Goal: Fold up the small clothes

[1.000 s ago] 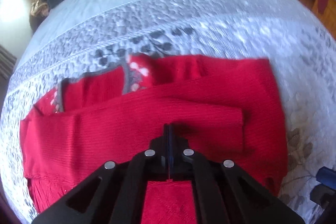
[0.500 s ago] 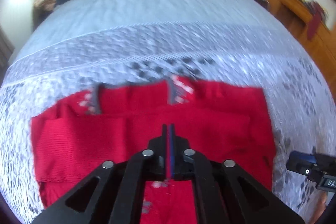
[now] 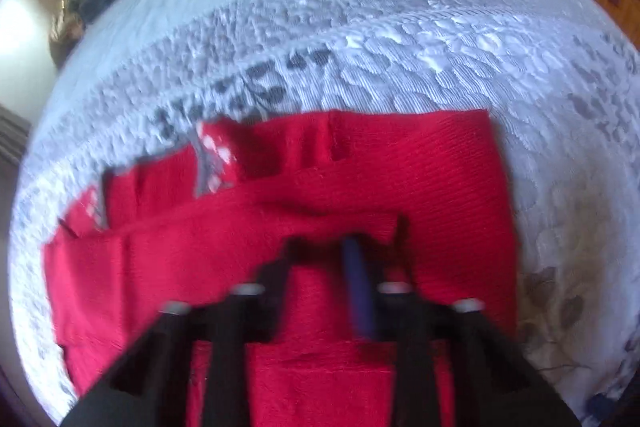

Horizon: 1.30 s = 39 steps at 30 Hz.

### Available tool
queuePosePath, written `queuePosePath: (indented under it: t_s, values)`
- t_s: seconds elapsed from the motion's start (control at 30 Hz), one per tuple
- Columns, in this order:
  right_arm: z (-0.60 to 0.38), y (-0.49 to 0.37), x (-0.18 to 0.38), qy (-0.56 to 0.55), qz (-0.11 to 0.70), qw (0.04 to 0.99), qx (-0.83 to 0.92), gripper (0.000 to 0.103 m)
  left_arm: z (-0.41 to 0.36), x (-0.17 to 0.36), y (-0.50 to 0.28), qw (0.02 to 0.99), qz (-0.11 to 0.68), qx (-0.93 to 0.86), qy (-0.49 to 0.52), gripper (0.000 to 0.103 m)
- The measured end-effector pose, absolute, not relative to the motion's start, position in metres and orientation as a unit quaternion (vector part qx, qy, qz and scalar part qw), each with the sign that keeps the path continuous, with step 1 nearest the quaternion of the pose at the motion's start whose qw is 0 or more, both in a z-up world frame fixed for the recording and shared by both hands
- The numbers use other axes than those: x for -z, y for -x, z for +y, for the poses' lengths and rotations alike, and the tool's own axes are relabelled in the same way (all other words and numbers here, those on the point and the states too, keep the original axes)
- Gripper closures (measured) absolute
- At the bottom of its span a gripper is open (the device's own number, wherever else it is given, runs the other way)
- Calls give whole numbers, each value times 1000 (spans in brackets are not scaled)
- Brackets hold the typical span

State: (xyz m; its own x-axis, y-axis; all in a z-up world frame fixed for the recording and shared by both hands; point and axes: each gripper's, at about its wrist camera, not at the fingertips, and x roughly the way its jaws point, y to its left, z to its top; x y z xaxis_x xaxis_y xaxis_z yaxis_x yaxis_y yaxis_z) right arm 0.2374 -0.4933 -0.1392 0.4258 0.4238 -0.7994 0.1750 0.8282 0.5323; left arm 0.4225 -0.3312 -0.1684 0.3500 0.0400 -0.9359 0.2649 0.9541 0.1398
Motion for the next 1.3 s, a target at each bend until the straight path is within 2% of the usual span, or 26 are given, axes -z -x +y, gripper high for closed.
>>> queuePosePath:
  t_s: [0.07,0.27,0.6,1.0,1.3]
  values:
    - [-490,-236,139,-275,530,798,-81,52,-324,165,-424,814,564,65,-122,100]
    - [-489,-233,133,-267,521,806,-92,51,-280,125,-411,842,530,96,-37,100]
    - [-458,-252,136,-244,541,798,-103,51,-149,49,-402,868,479,101,78,100]
    - [-301,-358,132,-156,573,780,-198,51,80,-43,-386,915,368,-19,163,100]
    - [-178,-422,134,-111,586,760,-259,51,179,-71,-386,925,318,-71,197,100]
